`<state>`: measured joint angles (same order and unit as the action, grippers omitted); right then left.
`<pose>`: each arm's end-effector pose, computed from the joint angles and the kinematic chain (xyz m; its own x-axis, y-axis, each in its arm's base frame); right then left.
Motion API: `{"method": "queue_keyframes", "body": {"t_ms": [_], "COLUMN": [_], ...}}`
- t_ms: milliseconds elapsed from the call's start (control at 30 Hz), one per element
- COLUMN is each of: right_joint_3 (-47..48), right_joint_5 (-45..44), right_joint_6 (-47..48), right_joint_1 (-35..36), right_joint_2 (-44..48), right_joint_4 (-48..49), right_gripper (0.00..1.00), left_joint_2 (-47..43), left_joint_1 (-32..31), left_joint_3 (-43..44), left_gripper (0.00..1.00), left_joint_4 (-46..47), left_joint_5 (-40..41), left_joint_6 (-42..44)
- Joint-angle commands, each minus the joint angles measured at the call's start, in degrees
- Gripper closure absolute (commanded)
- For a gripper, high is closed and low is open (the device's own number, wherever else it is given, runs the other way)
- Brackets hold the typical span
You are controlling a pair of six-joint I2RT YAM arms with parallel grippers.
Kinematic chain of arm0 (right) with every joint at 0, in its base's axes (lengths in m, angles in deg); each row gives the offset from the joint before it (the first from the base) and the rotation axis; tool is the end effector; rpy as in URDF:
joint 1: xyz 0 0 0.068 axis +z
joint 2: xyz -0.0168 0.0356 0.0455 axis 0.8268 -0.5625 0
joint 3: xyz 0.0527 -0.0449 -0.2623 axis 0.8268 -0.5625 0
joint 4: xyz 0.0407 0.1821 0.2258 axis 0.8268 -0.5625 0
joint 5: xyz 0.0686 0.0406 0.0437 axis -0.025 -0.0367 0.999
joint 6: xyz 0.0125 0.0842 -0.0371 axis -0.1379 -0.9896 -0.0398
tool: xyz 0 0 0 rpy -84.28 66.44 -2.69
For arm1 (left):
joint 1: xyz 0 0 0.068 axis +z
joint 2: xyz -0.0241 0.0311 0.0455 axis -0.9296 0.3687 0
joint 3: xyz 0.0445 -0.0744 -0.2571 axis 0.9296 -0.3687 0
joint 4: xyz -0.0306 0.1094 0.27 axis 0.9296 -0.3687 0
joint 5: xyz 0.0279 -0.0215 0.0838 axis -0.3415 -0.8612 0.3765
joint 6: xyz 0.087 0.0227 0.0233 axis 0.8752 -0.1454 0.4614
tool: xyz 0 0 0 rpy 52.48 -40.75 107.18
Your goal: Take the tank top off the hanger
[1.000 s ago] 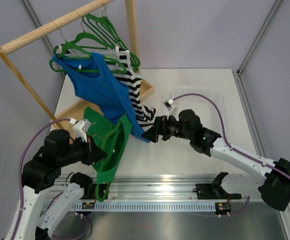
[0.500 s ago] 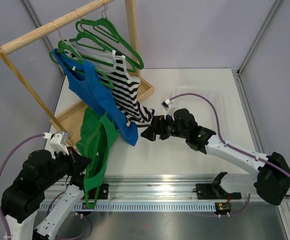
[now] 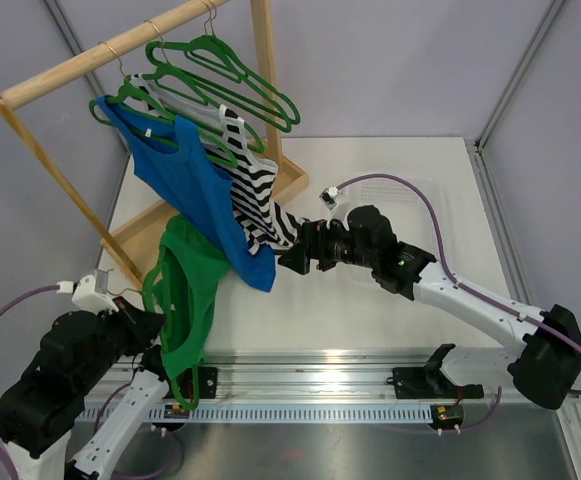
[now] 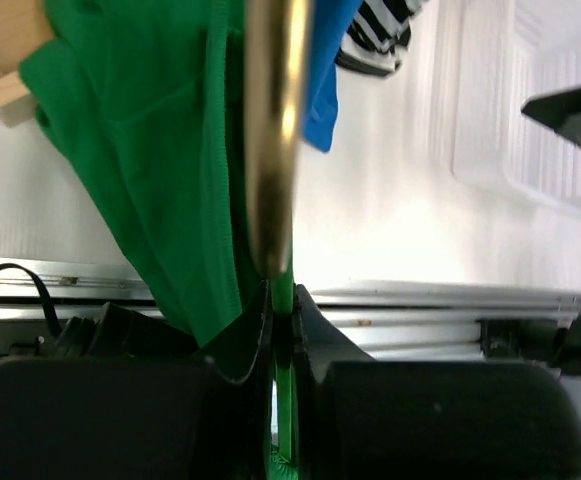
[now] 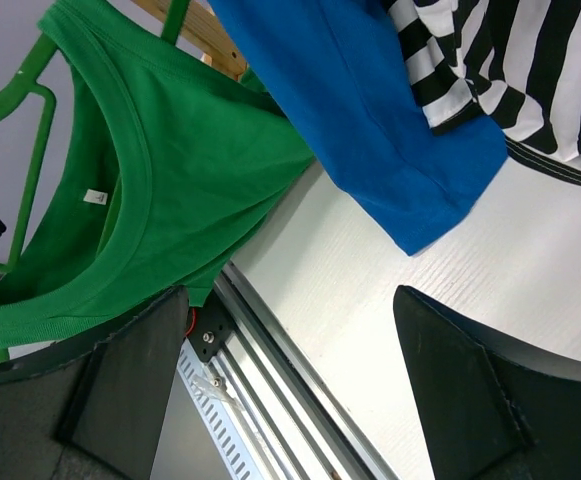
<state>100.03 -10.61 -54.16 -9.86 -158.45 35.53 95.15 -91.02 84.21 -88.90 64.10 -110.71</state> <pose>0.2333 0.2733 0.2770 -0.6632 0.0453 -0.7471 -0.6096 0.5465 0.5742 0.0412 -0.0110 0.3538 -0.5878 -0.4236 -0.6892 -0.0431 0.8671 -0.4962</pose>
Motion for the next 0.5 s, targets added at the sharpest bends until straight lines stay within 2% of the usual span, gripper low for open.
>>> {"method": "queue_keyframes", "body": {"t_ms": [0, 200, 300, 333, 400, 433, 467], "right_joint_3": [3.05, 3.93, 4.02, 4.2, 4.46, 4.81, 4.9], "right_joint_5": [-0.46, -0.37, -0.45, -0.46, -0.63, -0.54, -0.02], "right_joint_6": [1.78, 2.04, 1.95, 1.95, 2.04, 2.21, 2.48], "right_joint_1": [0.58, 0.58, 0.67, 0.58, 0.67, 0.5, 0.58], "right_joint_2": [-1.1, -1.9, -1.9, -1.81, -1.11, -0.76, 0.2], "right_joint_4": [-1.03, -3.05, -3.58, -3.93, -4.37, -4.63, -4.46], "right_gripper": [0.08, 0.08, 0.08, 0.08, 0.08, 0.08, 0.08], "left_joint_2": [-3.64, -8.4, -11.65, -12.35, -13.59, -13.68, -13.94], "left_joint_1": [0.41, 0.77, 1.21, 1.47, 2.26, 2.79, 3.49], "left_joint_3": [2.29, 6.07, 4.76, 3.18, 1.24, -0.77, -1.66], "left_gripper": [1.0, 1.0, 1.0, 1.0, 1.0, 1.0, 1.0], "left_joint_4": [-5.45, -0.36, 4.56, 5.79, 8.34, 8.87, 9.92], "left_joint_5": [6.85, 0.88, -8.59, -14.98, -22.21, -29.38, -32.41], "left_joint_6": [-6.32, -1.32, 3.86, 4.92, 7.47, 8.09, 8.96]}}
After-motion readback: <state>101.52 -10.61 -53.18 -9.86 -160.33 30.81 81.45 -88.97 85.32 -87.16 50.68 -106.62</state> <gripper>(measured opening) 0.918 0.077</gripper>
